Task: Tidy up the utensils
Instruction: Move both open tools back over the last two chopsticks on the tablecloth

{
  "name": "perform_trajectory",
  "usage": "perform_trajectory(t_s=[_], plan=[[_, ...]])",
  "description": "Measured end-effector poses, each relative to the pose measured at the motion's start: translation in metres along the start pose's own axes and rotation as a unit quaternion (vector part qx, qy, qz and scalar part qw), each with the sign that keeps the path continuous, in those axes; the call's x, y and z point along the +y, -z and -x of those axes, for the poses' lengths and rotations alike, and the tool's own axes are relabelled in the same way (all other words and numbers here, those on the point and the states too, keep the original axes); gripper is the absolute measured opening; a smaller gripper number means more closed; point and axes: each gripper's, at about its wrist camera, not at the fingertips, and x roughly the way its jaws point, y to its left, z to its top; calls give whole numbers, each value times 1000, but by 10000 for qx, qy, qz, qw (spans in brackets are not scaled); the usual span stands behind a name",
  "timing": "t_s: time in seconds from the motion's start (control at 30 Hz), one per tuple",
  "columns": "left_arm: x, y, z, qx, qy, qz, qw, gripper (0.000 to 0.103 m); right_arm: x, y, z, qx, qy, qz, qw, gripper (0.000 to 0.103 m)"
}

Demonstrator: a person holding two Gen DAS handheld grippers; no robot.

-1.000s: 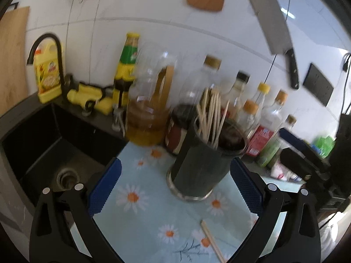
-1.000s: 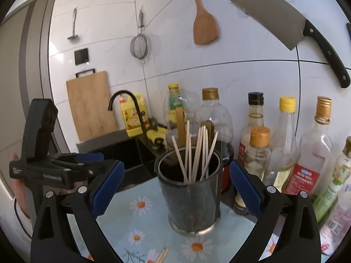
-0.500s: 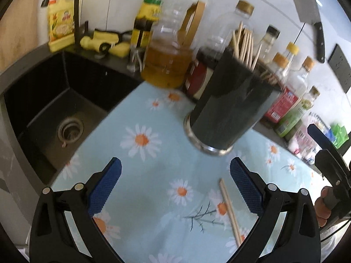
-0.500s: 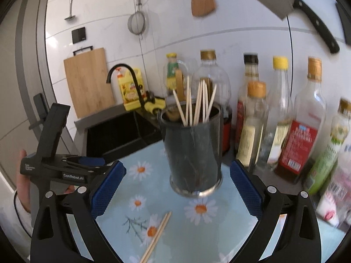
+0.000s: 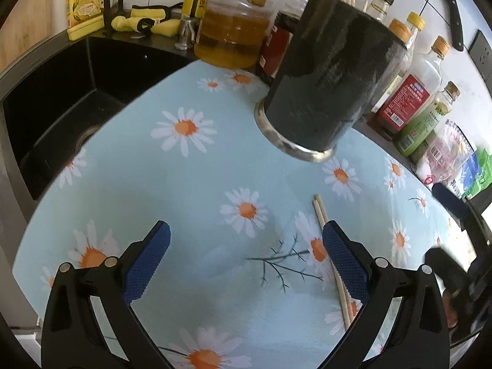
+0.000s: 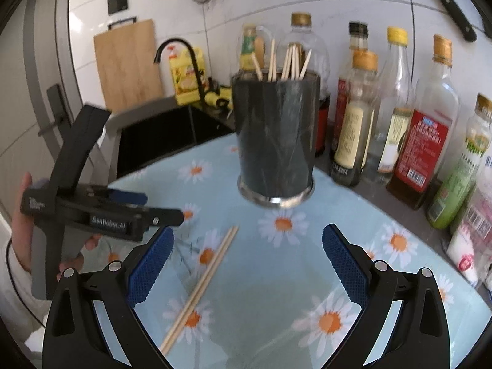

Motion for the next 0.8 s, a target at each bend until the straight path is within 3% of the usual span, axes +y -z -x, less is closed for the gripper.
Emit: perform_trajectory(t_s=[0.47, 0.8], plan=[[-34, 12, -13, 155, -175, -325, 9992, 97, 23, 39, -31, 980, 226, 522, 9936, 93], [-50, 21, -21, 331, -288, -497, 9978, 97, 21, 49, -32, 1091, 592, 619, 9903, 93]])
